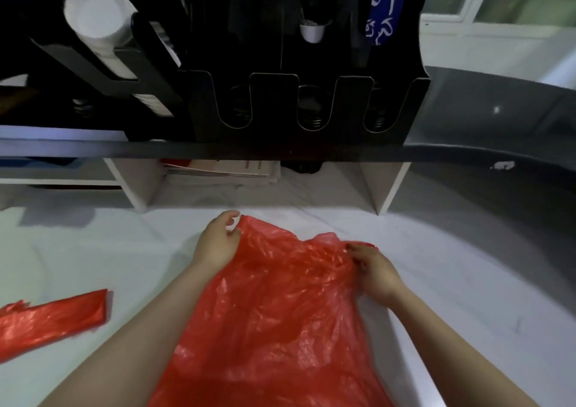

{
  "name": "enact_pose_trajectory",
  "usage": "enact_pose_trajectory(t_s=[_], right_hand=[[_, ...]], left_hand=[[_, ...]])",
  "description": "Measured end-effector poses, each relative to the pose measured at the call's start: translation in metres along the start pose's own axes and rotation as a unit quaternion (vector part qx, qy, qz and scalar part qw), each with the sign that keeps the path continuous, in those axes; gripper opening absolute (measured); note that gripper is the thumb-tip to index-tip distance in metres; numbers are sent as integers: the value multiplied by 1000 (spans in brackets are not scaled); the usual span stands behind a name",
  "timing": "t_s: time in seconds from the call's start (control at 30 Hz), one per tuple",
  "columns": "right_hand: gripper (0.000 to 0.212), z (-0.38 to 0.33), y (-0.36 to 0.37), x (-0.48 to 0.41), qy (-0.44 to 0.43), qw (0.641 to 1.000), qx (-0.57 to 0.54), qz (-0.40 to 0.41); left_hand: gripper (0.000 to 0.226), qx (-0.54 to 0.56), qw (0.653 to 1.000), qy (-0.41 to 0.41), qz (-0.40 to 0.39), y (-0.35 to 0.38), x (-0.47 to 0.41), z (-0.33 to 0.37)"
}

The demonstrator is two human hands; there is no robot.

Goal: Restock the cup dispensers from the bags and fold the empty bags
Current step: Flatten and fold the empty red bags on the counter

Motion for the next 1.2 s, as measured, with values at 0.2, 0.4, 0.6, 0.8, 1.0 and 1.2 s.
enact_pose_trajectory(t_s=[0.2,0.4,0.6,0.8,1.0,1.2], right_hand=[[31,2,-7,22,19,996,77,47],[34,48,-40,52,119,971,191,80],[30,85,-80,61,265,938,131,178],[23,101,-106,61,355,867,-16,351],[14,108,-107,56,435,783,-216,389],[13,98,-103,52,445,691,-449,349]], left_hand=[[14,118,986,-103,-55,22,-19,-16],[7,271,925,-266,-4,1,-31,-51],[10,314,881,-352,47,-26,-51,-95],[28,143,955,-217,142,-46,-51,-97],[41,192,932,-281,127,-38,-38,-82],[26,314,909,-273,23,-30,-29,-75]])
Point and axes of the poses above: each hand's wrist, its own x-axis away from the middle knuckle, its own y-axis out of the palm, z = x × y, the point moved 5 cm from there along -x, towards the middle knuckle, and after that the axes turned 14 degrees about z, right-handed, at the moved point
